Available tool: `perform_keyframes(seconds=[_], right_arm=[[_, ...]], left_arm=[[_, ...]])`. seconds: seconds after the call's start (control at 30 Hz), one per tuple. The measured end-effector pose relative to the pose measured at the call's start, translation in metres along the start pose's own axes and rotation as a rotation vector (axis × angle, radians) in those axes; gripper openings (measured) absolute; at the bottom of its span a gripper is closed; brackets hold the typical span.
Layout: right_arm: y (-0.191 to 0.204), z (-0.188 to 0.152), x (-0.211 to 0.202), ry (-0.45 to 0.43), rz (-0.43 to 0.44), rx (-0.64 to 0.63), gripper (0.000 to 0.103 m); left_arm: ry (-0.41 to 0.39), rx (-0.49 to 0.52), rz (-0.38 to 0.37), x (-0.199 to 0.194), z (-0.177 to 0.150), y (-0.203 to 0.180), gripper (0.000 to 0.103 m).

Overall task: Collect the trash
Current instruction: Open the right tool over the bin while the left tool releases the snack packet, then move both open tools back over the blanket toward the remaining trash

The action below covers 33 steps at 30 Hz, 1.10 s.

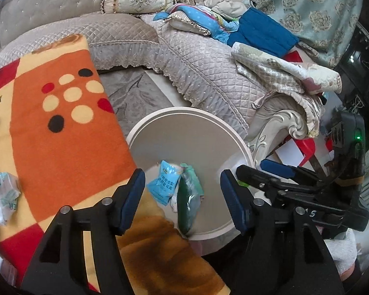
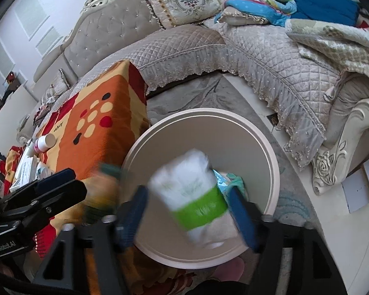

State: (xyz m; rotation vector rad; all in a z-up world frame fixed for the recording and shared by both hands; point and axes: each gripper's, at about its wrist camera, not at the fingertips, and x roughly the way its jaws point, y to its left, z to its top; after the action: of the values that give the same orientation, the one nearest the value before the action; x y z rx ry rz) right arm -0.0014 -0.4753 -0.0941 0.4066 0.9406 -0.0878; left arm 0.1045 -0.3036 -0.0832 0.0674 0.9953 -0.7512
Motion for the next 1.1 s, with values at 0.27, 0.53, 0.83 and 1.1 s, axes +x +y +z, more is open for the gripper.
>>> perform_keyframes(seconds=[0.27,0.53,0.83,1.1], right_arm=[[0.000,-0.001,-0.001,0.003,0.005,0.015,0.073],[0.008,-0.005,-0.002,0.006,0.001,-0.013,0.073],[0.015,-0.007,-0.004,0.005,0.003,-0.018,0.073],[0.031,-0.010,-0.009,-0.006,-0.003,-0.052,0.073]], left_arm=[[0.009,0.007,0.012,-0.003,-0.006,-0.001,0.062],[0.005,0.011,0.014,-0.006,-0.008,0.000,0.062],[-0.039,0.001,0.040,-0.021,-0.011,0.004,0.062],[-0.066,-0.025,0.081,-0.034,-0.015,0.015,0.062]])
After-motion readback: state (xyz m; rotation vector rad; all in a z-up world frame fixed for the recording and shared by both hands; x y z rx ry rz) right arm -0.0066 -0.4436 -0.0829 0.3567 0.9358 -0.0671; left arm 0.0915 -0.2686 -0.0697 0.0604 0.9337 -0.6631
